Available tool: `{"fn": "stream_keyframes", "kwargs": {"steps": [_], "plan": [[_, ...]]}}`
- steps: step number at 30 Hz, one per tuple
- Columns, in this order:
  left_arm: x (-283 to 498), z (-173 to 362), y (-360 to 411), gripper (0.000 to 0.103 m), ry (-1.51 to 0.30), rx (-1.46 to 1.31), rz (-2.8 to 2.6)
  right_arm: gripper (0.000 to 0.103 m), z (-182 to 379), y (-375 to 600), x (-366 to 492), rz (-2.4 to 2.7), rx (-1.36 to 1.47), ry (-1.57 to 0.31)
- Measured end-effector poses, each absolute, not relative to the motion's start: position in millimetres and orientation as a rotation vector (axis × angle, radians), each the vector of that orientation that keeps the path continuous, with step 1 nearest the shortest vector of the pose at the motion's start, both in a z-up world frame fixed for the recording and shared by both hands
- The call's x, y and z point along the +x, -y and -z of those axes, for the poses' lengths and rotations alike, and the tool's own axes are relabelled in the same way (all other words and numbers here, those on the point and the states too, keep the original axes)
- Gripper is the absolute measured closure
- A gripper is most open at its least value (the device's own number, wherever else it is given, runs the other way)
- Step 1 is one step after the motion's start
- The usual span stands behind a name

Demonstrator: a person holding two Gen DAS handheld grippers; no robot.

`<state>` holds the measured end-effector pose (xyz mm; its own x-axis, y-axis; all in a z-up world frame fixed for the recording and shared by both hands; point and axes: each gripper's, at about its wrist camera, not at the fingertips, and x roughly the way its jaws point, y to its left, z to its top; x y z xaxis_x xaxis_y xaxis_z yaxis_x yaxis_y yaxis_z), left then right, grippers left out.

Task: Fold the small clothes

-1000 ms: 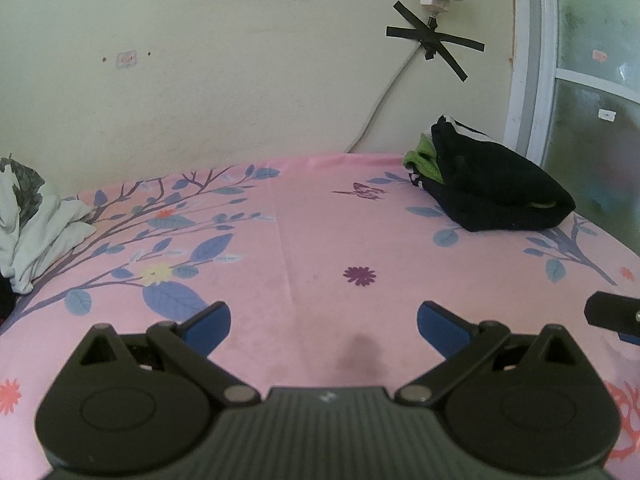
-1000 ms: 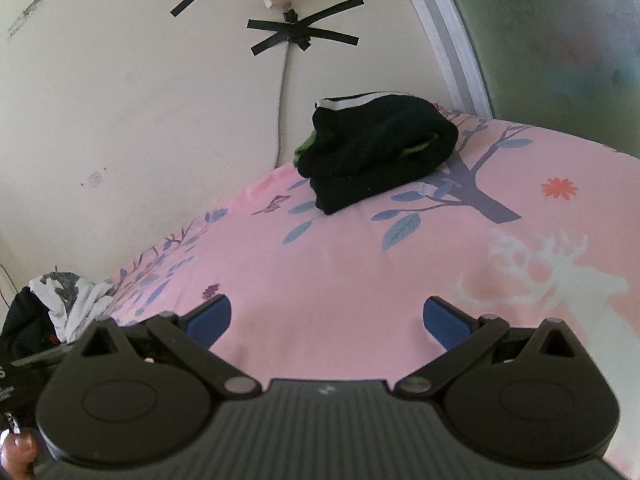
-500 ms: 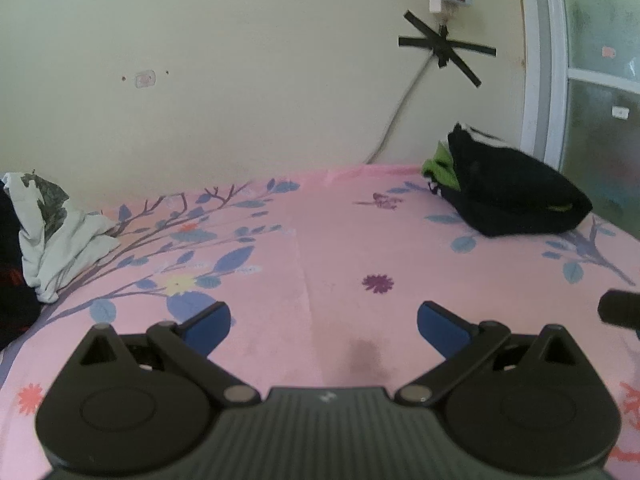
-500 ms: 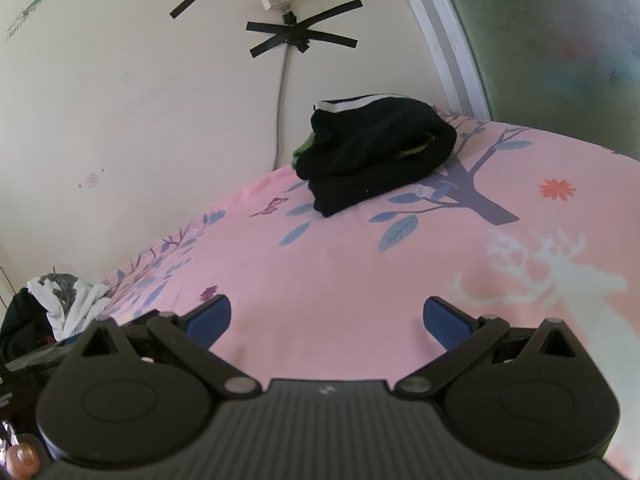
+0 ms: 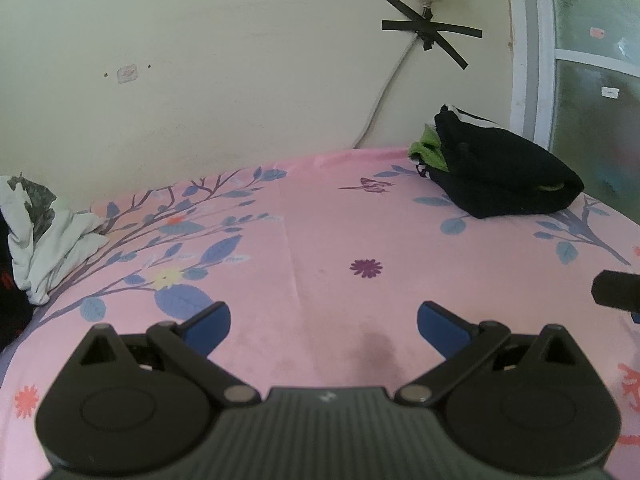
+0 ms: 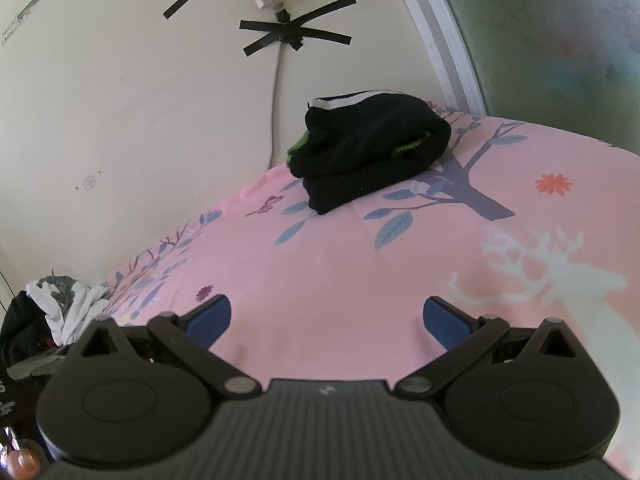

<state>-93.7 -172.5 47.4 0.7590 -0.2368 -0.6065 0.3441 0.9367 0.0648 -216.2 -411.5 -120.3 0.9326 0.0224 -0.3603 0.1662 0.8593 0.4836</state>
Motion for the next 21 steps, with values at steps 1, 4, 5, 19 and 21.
{"fn": "stream_keyframes", "kwargs": {"steps": [1, 4, 5, 19, 21], "plan": [[-94.1, -47.3, 173.0, 0.0, -0.634, 0.18, 0.319, 0.006, 120.4, 411.3, -216.0, 0.077, 0.535, -0.366], [-95.0, -46.8, 174.0, 0.0, -0.632, 0.187, 0.322, 0.006, 120.9, 410.4, -216.0, 0.076, 0.534, -0.364], [-95.6, -46.8, 174.4, 0.0, -0.63, 0.191, 0.323, 0.006, 120.9, 410.3, -216.0, 0.076, 0.535, -0.364], [-96.3, -46.3, 175.8, 0.0, -0.627, 0.217, 0.334, 0.006, 123.2, 409.1, -215.7, 0.078, 0.548, -0.368], [-96.2, -45.8, 176.0, 0.0, -0.632, 0.221, 0.336, 0.006, 123.9, 409.1, -215.8, 0.08, 0.545, -0.368]]}}
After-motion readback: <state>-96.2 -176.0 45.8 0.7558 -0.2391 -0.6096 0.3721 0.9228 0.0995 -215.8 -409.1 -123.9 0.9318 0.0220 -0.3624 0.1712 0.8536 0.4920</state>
